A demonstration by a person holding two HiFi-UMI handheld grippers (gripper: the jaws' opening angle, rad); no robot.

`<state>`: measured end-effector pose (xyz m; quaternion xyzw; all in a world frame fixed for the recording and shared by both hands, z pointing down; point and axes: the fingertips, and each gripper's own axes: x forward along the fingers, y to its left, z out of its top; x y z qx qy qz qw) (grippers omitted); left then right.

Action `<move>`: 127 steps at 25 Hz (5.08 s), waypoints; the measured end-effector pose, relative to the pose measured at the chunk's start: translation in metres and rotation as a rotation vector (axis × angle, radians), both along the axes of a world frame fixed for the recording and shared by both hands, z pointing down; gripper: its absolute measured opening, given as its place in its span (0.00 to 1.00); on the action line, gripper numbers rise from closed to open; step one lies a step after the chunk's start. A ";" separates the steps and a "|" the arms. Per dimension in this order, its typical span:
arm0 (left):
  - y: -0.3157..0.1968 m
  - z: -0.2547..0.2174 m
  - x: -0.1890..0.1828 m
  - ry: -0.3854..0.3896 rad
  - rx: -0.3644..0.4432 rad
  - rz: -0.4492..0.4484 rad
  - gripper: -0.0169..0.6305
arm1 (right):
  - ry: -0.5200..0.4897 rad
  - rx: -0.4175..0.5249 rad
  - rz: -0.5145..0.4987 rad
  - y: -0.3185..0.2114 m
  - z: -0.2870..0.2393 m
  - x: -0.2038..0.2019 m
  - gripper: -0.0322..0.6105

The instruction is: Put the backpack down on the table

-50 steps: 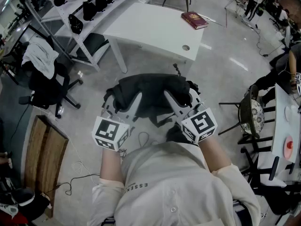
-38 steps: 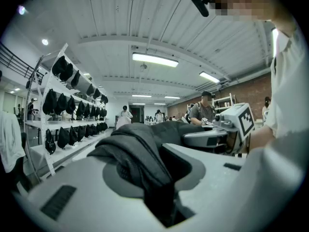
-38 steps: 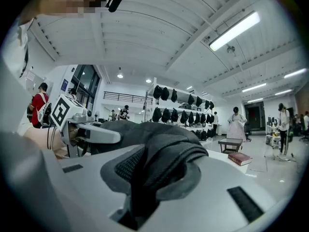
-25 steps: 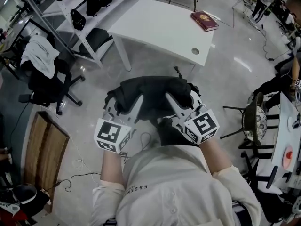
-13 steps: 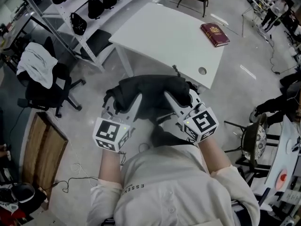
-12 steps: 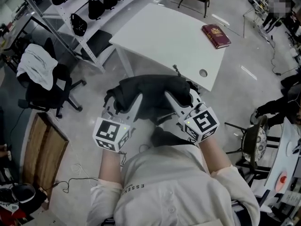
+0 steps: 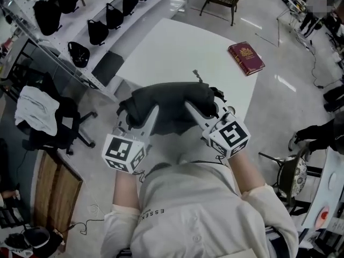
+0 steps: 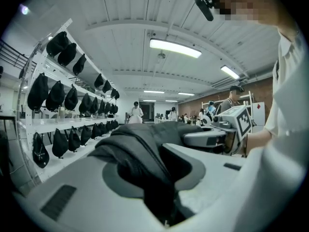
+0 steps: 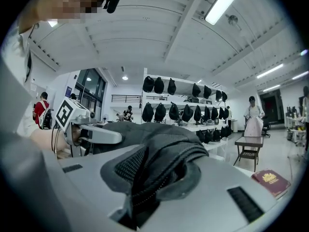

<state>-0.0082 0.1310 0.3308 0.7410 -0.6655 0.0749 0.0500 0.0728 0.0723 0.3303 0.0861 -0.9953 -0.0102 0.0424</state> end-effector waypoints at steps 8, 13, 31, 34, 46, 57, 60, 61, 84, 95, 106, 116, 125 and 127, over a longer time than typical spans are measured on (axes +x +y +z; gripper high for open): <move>-0.081 -0.018 -0.025 -0.038 0.040 0.083 0.20 | -0.019 0.045 0.079 -0.074 -0.017 -0.021 0.21; -0.131 -0.010 -0.040 -0.022 0.031 0.160 0.20 | -0.005 0.056 0.143 -0.118 -0.010 -0.033 0.21; -0.343 -0.019 -0.116 -0.005 0.085 0.476 0.20 | 0.016 0.098 0.469 -0.301 -0.023 -0.099 0.21; -0.377 -0.022 -0.126 0.004 0.117 0.515 0.20 | 0.026 0.128 0.513 -0.332 -0.029 -0.108 0.21; -0.500 0.006 -0.153 0.031 0.138 0.612 0.20 | 0.051 0.128 0.624 -0.446 -0.003 -0.134 0.21; -0.562 0.040 -0.167 0.065 0.125 0.609 0.20 | 0.056 0.126 0.600 -0.505 0.032 -0.151 0.21; -0.560 0.044 -0.167 0.062 0.127 0.610 0.20 | 0.045 0.117 0.597 -0.504 0.037 -0.150 0.21; -0.558 0.047 -0.167 0.066 0.123 0.610 0.20 | 0.044 0.110 0.594 -0.503 0.040 -0.150 0.21; -0.458 0.106 -0.163 0.172 -0.026 0.592 0.21 | 0.011 -0.114 0.605 -0.404 0.101 -0.138 0.22; -0.398 0.136 -0.160 0.232 -0.088 0.559 0.21 | 0.002 -0.187 0.596 -0.348 0.131 -0.132 0.23; -0.348 0.174 -0.154 0.251 -0.138 0.562 0.22 | 0.016 -0.267 0.593 -0.302 0.168 -0.125 0.25; -0.318 0.203 -0.146 0.225 -0.140 0.609 0.22 | 0.023 -0.330 0.599 -0.276 0.198 -0.117 0.27; -0.296 0.242 -0.147 0.237 -0.209 0.606 0.23 | 0.054 -0.373 0.579 -0.253 0.234 -0.117 0.27; -0.292 0.250 -0.147 0.239 -0.224 0.605 0.23 | 0.065 -0.382 0.575 -0.248 0.242 -0.117 0.27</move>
